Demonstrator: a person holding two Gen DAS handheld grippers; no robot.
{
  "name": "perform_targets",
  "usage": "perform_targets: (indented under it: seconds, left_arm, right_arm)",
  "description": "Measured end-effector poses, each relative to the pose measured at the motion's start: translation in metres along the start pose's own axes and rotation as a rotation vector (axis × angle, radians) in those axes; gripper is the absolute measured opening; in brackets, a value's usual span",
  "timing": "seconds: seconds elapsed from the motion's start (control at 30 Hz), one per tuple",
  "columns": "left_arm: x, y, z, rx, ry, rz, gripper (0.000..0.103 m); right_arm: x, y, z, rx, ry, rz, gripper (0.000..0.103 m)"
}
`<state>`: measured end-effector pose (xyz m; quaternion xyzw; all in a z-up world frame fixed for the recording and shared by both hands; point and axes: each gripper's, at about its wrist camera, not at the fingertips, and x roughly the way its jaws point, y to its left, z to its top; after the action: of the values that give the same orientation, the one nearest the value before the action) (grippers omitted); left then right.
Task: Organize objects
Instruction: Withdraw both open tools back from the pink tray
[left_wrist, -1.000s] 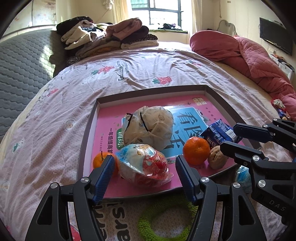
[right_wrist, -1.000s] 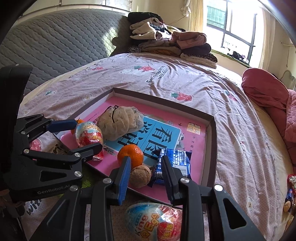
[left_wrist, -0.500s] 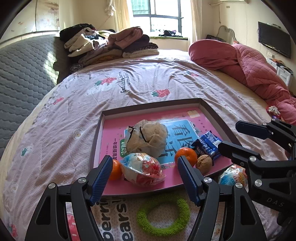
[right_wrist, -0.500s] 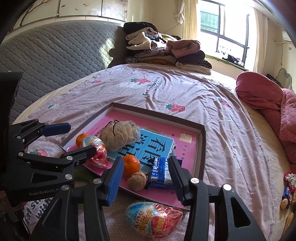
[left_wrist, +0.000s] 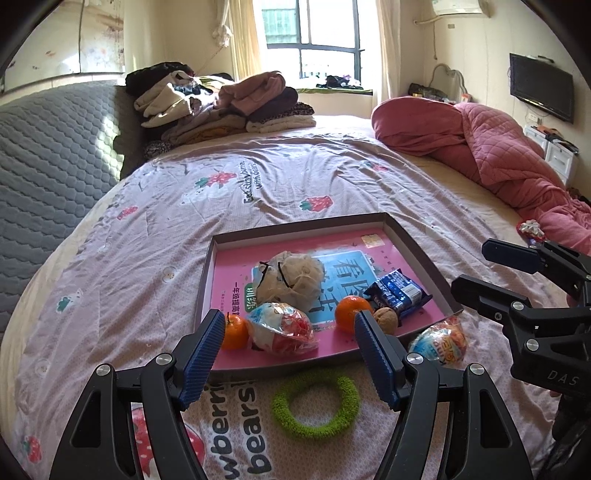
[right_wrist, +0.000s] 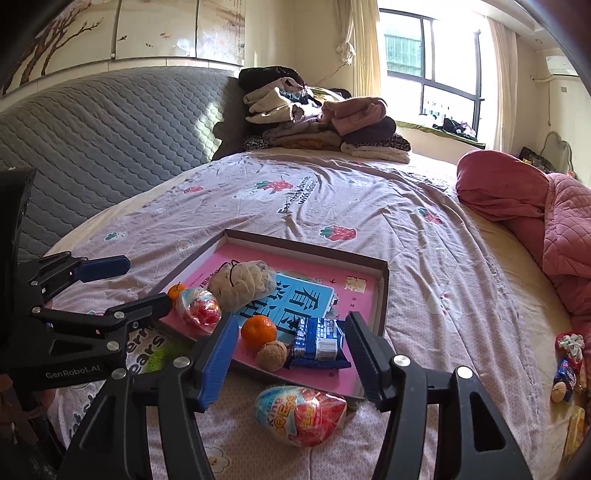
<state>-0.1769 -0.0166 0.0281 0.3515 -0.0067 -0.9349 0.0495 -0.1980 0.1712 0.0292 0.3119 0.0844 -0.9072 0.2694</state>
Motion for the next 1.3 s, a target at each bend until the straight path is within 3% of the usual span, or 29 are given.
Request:
perform_targets:
  seconds: [0.33, 0.67, 1.3]
  left_arm:
    - [-0.017, 0.000, -0.024, 0.002, 0.007, -0.006, 0.074]
    - [-0.008, -0.004, -0.053, 0.014, 0.059, 0.002, 0.074]
    - [-0.002, -0.018, -0.083, 0.038, 0.108, -0.023, 0.074]
  right_arm:
    - [-0.011, -0.007, -0.025, 0.027, 0.017, -0.022, 0.062]
    - [-0.004, -0.014, -0.055, 0.059, 0.076, -0.052, 0.062]
    - [-0.003, -0.014, -0.077, 0.081, 0.112, -0.065, 0.062]
